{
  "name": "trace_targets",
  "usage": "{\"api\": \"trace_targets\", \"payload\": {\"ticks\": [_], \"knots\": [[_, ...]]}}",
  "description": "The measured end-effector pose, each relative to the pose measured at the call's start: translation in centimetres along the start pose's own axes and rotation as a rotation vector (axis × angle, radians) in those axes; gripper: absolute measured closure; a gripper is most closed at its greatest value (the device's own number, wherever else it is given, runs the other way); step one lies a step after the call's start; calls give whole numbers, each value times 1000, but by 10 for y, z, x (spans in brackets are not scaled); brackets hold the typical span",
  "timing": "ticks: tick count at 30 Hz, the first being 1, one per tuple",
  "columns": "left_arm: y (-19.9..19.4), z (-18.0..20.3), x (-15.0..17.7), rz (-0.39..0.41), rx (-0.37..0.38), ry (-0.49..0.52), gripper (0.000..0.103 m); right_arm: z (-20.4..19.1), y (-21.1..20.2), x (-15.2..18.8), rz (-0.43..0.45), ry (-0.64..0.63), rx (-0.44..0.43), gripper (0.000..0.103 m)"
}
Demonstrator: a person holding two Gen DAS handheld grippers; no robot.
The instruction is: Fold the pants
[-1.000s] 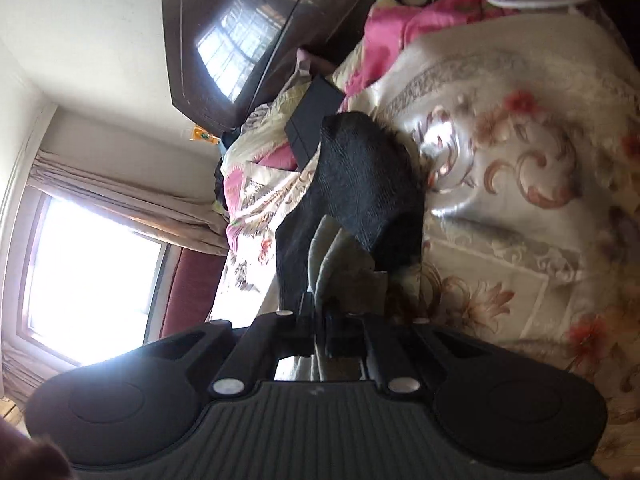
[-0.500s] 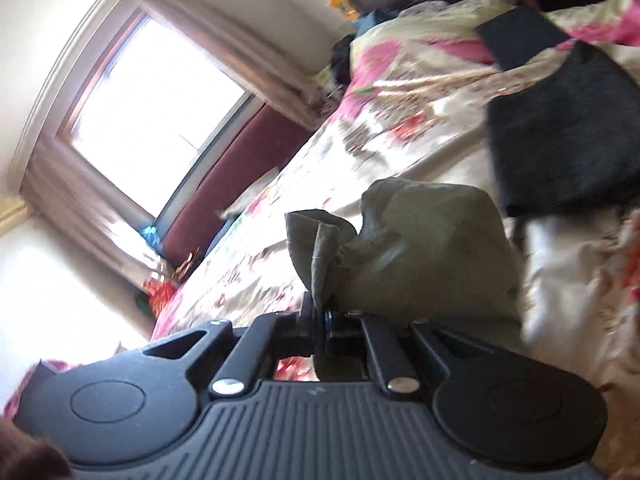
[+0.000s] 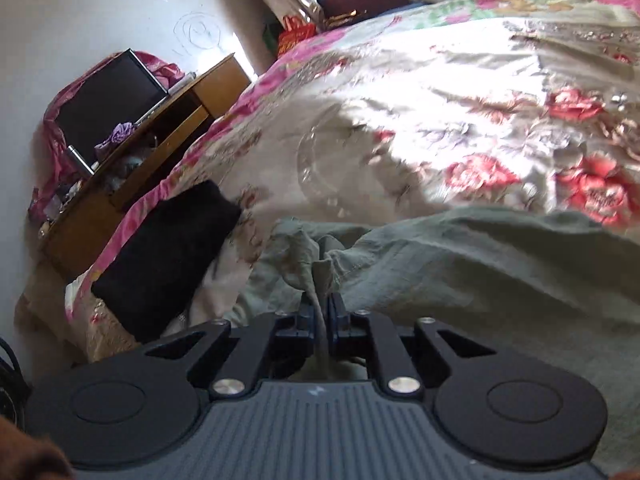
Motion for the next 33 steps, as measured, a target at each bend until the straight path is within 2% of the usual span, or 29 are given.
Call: {"api": "trace_targets", "payload": {"ticks": [2, 6, 8, 10, 12, 15, 18, 21, 24, 29, 30, 31, 32, 33], "knots": [[-7, -10, 13, -28, -16, -29, 26, 0, -5, 16, -40, 11, -10, 72], [-17, -19, 22, -50, -53, -50, 26, 12, -37, 22, -30, 58, -66, 69], [-20, -22, 22, -54, -64, -52, 26, 22, -57, 25, -18, 59, -52, 56], [-23, -26, 19, -47, -60, -70, 26, 38, -78, 28, 9, 77, -19, 55], [-24, -31, 14, -37, -56, -89, 26, 54, -95, 31, 58, 76, 57, 54], [-21, -36, 11, -32, -54, -115, 25, 64, -102, 34, 83, 36, 110, 54], [-22, -40, 6, -42, -64, -129, 24, 54, -91, 33, 90, -32, 89, 54], [-28, -39, 8, -53, -91, -103, 23, 27, -64, 31, 72, -211, 68, 55], [-26, -36, 10, -46, -87, -62, 22, 3, -35, 30, 22, -349, 54, 56], [-4, -38, 16, -65, -125, -4, 22, -20, 0, 30, -17, -490, 96, 56], [-2, -40, 17, -63, -121, -5, 22, -21, 6, 30, -19, -516, 114, 56], [-2, -43, 19, -64, -118, -6, 22, -21, 11, 29, -26, -524, 134, 62], [-4, -44, 20, -62, -116, -6, 22, -16, 14, 24, -43, -488, 156, 84], [-6, -46, 20, -56, -116, -6, 22, -11, 13, 18, -57, -423, 146, 95]]}}
Point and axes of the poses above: each gripper's, at about its wrist camera, not at the fingertips, and y roughly the way its jaws point, z to its right, x to its underside, the point moved 4 cm from there along y, roughly the way its jaws point, and after that the axes turned 7 degrees about y, right-handed, at the moved point
